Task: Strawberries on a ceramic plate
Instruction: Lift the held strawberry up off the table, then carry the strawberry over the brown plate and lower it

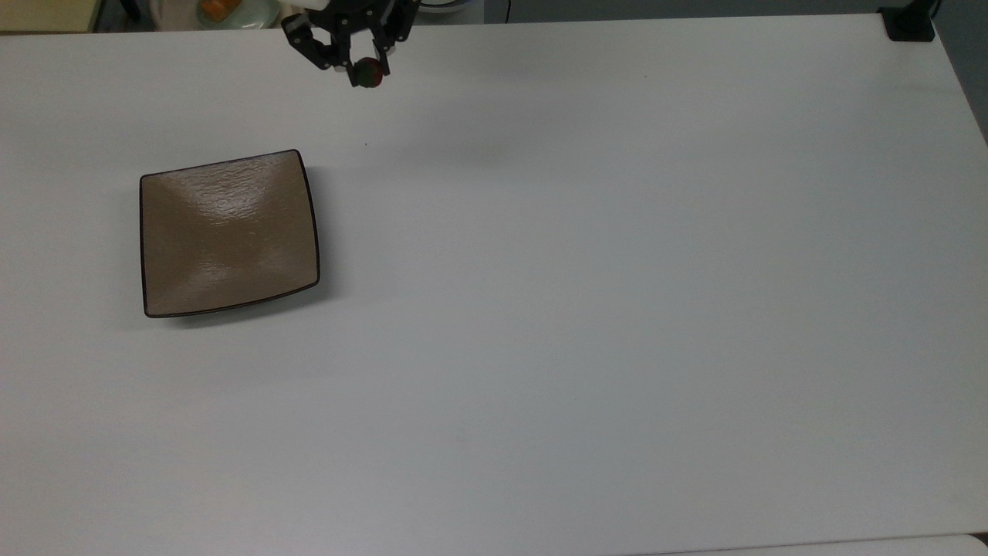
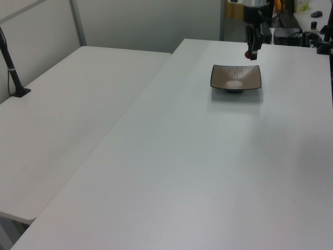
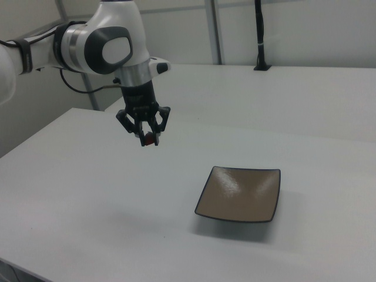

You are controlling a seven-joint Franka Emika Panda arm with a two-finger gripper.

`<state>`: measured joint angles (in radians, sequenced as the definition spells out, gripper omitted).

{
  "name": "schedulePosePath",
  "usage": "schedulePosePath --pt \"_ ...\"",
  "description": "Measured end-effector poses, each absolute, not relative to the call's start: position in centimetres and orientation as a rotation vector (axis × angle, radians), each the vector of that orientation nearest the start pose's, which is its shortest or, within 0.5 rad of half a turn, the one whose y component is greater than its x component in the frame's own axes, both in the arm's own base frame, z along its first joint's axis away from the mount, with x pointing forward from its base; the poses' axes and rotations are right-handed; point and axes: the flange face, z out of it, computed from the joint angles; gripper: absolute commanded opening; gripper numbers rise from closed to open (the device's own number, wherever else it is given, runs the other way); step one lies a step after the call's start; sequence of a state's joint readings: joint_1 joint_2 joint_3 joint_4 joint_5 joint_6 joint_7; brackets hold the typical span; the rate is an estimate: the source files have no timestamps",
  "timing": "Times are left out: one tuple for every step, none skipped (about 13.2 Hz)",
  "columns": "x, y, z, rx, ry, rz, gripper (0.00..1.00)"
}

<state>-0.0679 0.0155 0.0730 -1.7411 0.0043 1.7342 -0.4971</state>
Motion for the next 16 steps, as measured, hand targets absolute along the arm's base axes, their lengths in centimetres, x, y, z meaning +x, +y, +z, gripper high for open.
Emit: schedulePosePath --pt "56.6 -0.3 55.1 -3.038 -0.761 0.026 0.09" --pt "56.7 -1.1 55.3 -3.044 -0.741 0.019 0.09" --pt "56.8 -2.6 55.5 -3.05 -0.697 0.009 0.09" --pt "56.8 -3.8 55.5 -3.051 -0.66 0.003 0.09" --pt "56.8 -5.8 55.5 -3.052 -0.612 -0.003 0.09" --pt "56.9 -7.1 55.3 -3.053 -0.593 -0.01 0.09" --pt "57.2 -9.2 54.7 -3.059 -0.571 -0.027 0.09" --pt "57.7 -11.1 53.8 -3.068 -0.549 -0.053 0.09" --pt "58.3 -12.6 52.8 -3.076 -0.534 -0.077 0.09" --pt "58.8 -13.5 52.0 -3.082 -0.521 -0.096 0.09" --pt "59.3 -14.3 51.3 -3.089 -0.509 -0.119 0.09" --pt "59.8 -15.0 50.5 -3.096 -0.499 -0.144 0.09" --pt "60.5 -15.9 49.4 -3.104 -0.485 -0.174 0.09" --pt "60.9 -16.2 48.7 -3.108 -0.481 -0.19 0.09" --pt "61.6 -16.5 47.6 -3.112 -0.479 -0.214 0.09" --pt "62.3 -16.6 46.4 -3.115 -0.479 -0.235 0.09"
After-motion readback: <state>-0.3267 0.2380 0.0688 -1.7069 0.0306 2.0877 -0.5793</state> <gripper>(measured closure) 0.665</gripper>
